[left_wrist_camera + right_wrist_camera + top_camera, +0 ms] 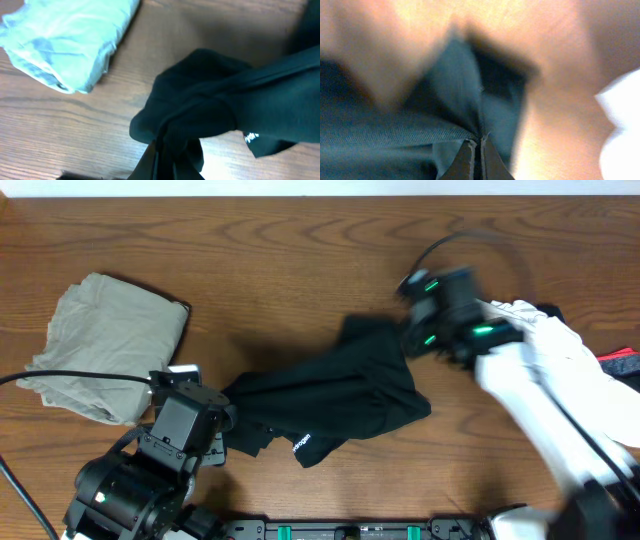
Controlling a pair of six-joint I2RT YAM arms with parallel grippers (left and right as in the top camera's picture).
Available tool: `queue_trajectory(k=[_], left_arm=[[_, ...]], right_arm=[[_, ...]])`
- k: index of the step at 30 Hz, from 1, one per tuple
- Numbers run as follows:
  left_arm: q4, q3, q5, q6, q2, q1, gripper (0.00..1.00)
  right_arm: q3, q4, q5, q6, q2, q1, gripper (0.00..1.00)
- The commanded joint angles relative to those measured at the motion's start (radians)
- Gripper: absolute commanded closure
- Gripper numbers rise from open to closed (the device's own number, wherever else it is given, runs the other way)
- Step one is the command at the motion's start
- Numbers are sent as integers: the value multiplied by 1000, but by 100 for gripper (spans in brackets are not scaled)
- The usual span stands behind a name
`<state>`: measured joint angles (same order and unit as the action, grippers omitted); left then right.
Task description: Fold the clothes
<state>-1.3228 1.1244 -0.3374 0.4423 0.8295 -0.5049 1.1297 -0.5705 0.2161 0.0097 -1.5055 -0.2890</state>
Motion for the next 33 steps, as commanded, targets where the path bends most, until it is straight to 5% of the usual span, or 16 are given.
queue_trajectory(k=[1,9,20,33], left_arm=[[29,6,-75,-37,-1,4,94],[117,46,-75,-125,-1,5,94],[108,351,-45,-230,-1,4,94],[-45,542,-45,-277,-1,4,94]], right_arm=[[170,-88,-48,57,176,107,99],[410,-370,-162,53,320,198,99],[644,-544,-236,92,403,198,99],[815,-704,-340,129,416,198,99]])
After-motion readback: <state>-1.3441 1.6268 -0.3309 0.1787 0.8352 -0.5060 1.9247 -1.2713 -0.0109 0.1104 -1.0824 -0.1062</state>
